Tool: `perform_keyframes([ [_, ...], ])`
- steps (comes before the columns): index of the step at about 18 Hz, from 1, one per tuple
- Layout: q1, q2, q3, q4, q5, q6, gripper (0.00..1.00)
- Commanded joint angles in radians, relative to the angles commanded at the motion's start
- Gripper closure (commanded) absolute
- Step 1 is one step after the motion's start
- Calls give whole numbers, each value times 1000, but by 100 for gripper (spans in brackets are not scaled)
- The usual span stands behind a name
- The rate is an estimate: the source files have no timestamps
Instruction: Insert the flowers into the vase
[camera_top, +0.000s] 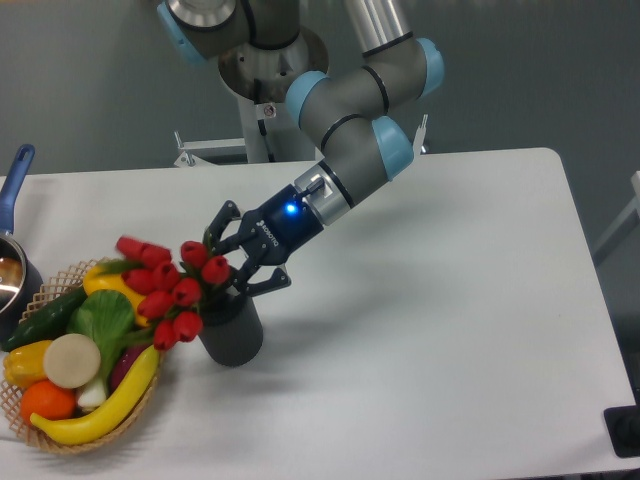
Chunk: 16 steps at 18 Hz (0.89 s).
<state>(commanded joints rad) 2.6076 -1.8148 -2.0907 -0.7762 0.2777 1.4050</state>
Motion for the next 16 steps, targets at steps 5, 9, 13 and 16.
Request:
perform_keyframes([
  [5,80,57,-49,-3,-2,-1,0],
  [9,167,110,-75,-5,-12,-6,0],
  [13,261,140,-80,-6,-12,-8,0],
  [16,330,152,-74,-8,-2,-8,0],
])
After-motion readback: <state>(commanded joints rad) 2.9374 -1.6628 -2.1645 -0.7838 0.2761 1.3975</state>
